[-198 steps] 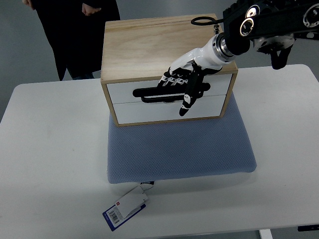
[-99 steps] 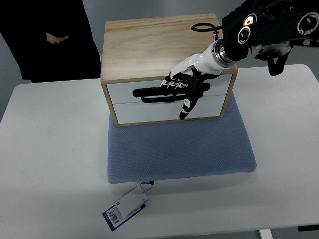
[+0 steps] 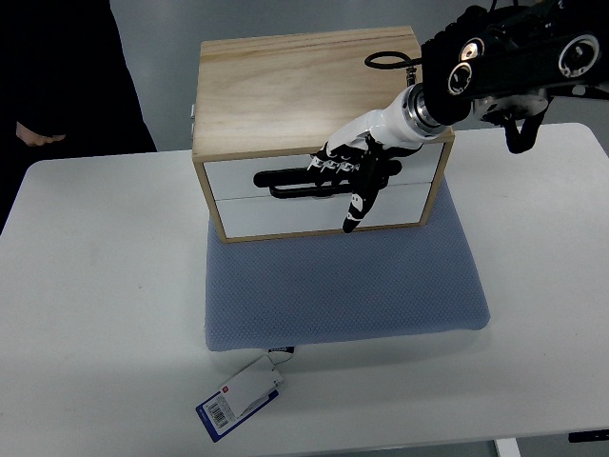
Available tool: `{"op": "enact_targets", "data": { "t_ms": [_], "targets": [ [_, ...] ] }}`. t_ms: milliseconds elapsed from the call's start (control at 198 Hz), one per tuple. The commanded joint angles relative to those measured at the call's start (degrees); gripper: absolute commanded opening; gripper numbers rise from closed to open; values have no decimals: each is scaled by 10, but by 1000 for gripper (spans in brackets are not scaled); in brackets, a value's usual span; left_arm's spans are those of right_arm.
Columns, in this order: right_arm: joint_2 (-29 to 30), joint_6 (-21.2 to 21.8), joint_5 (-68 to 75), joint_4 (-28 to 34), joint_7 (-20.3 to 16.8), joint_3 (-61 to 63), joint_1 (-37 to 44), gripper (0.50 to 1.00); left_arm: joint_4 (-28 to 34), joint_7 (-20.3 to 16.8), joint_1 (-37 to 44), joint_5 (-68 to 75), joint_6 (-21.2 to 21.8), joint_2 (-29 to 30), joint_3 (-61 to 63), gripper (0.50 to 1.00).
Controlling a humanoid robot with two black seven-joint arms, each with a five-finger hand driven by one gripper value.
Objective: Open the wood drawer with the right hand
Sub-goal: 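Pull the upper white drawer toward the robot with the right hand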
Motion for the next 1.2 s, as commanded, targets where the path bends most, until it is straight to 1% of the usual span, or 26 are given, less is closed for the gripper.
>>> {"op": "enact_targets", "data": {
  "t_ms": [0,127,213,218,299,415,420,526,947,1195],
  "targets": [
    [-3,7,-3,4,-1,-1,1,928,0,0,0,0,0,0,0,1000],
    [-6,39,-4,10,-1,-2,7,928,0,0,0,0,0,0,0,1000],
    [-7,45,-4,12,-1,-2,9,930,0,0,0,0,0,0,0,1000],
    [-8,56,-4,17,-1,-3,10,930,0,0,0,0,0,0,0,1000],
    [-11,74,-4,20,0,-3,13,930,0,0,0,0,0,0,0,1000],
    [-13,82,-4,26,0,-3,16,930,0,0,0,0,0,0,0,1000],
    [-13,92,-4,30,0,-3,23,930,0,0,0,0,0,0,0,1000],
    [-20,110,-4,37,1,-3,30,930,0,0,0,0,0,0,0,1000],
    [-34,154,-13,63,4,-4,50,930,0,0,0,0,0,0,0,1000],
    [-43,159,-13,77,5,-4,60,932,0,0,0,0,0,0,0,1000]
  ]
}}
